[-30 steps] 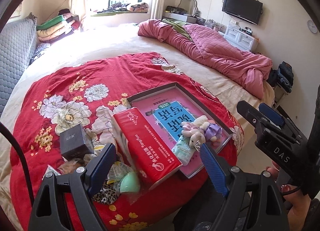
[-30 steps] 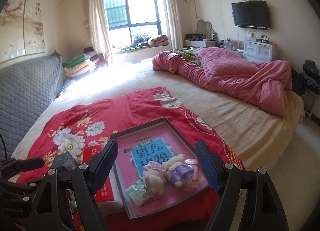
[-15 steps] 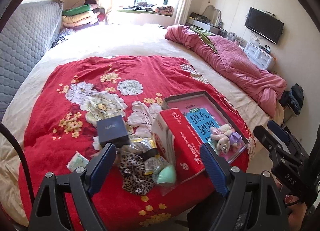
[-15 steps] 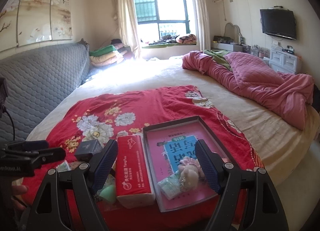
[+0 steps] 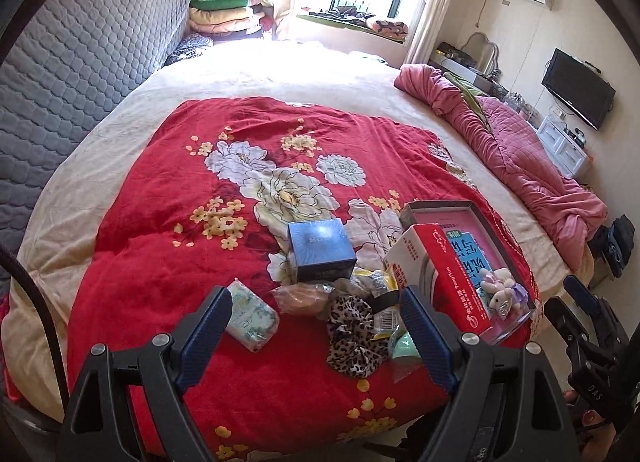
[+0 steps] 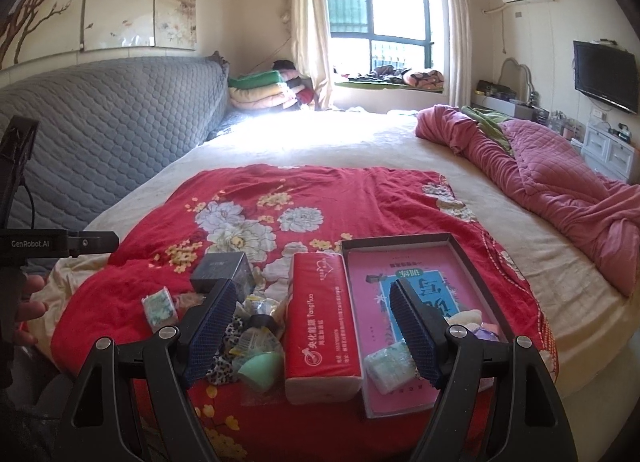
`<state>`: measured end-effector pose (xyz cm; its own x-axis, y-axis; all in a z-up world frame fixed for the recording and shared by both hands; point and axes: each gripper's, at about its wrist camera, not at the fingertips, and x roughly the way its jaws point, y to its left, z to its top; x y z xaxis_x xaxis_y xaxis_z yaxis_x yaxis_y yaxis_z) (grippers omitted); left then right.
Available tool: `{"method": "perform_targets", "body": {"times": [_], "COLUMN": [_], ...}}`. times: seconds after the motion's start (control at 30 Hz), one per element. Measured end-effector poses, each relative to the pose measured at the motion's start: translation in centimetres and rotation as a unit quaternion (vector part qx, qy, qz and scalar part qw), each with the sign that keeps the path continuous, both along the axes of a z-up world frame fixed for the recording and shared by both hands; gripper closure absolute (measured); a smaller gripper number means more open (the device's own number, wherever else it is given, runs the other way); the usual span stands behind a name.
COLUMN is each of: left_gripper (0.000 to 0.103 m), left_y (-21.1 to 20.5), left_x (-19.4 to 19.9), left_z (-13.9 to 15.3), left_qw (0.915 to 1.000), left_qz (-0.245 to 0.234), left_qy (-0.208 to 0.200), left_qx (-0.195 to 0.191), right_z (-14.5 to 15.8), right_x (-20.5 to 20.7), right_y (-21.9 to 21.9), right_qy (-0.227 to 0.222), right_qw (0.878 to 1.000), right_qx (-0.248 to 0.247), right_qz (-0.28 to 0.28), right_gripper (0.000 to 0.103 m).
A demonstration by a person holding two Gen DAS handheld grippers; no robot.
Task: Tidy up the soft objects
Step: 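Move both tools away from the tray back over the remaining pile, then reach the left tool to the bread bag while the right tool reaches the green sponge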
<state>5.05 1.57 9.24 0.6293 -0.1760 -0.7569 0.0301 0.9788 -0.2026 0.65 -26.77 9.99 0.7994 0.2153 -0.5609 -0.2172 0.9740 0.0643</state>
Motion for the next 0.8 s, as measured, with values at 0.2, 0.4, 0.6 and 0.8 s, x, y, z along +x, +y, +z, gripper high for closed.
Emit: {"method": "perform_targets", "body": {"times": [0.2,0.4,0.6,0.8], "left_gripper": [0.018,0.018,0.018,0.018], "left_y": [0.7,1.0,0.3,-0.5], "left_x": [-0.1,-0.3,-0.3,-0.2], "left_z": [-2.4,-4.6,-5.8,-6.9], "left_qw": [0.9996,0.9986,0.998,0.9975], "left_qz": [0.003,0.008,-0.006,-0.02], "left_qy": [0.028,0.053,0.062,0.067], "left_qx": [0.003,-0.001,0.001,-0.014], "right_z": [-1.2,-3.1,-4.5,-5.9], "right_x": [-0.1,0.1,0.3,0.3], "right_y": [2.1,3.6,4.3,5.2], "right_qy": [0.014,0.036,0.052,0.058], "right_qw": [0.999,0.996,0.994,0.99], "right_qx": [-0.02,-0.036,-0.046,-0.066], "right_qz": [0.042,0.074,0.088,0.111], "right_gripper": [0.023,0.023,0.023,0.023]}}
